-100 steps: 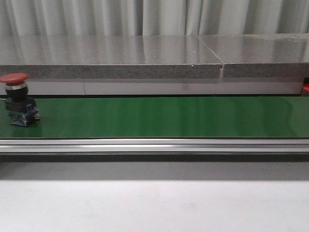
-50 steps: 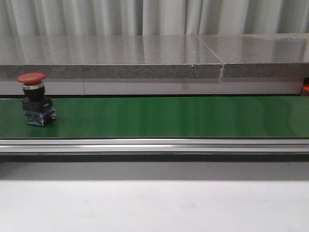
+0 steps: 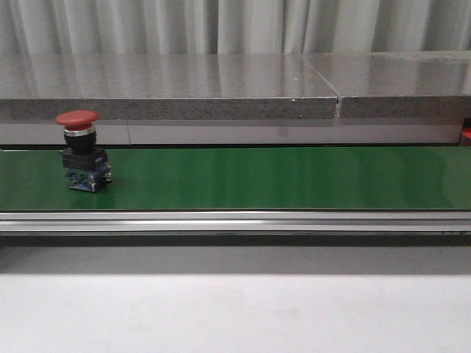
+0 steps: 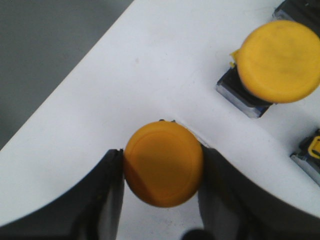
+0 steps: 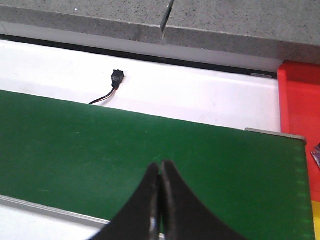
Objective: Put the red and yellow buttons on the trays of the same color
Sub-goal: 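Grasp a yellow-capped button from the table with the left gripper, then set the yellow button on the conveyor and open the left gripper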
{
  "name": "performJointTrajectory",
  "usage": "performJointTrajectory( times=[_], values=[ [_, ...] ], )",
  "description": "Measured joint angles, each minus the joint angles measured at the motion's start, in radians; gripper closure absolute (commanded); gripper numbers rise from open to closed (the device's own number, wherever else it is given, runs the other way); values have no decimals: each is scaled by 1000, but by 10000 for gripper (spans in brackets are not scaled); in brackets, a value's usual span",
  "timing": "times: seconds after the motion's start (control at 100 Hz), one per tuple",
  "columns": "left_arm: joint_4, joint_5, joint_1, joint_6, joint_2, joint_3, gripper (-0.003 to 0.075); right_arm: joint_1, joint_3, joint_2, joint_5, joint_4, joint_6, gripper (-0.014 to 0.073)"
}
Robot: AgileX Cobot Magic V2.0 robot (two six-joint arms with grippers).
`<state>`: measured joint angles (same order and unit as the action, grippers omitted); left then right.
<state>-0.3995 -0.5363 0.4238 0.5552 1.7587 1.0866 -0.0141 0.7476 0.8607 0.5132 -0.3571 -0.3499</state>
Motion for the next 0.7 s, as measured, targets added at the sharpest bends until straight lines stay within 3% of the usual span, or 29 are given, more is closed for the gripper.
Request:
performJointTrajectory(
  times=[0.03, 0.41, 0.7],
  values=[
    [2, 0, 0, 0, 0, 0, 742, 0, 0, 0, 0, 0, 0, 661],
    [17, -17, -21, -5, -164, 0, 739, 0, 0, 0, 0, 0, 0, 661],
    [18, -63, -198, -70, -331, 0, 739, 0, 0, 0, 0, 0, 0, 661]
  ],
)
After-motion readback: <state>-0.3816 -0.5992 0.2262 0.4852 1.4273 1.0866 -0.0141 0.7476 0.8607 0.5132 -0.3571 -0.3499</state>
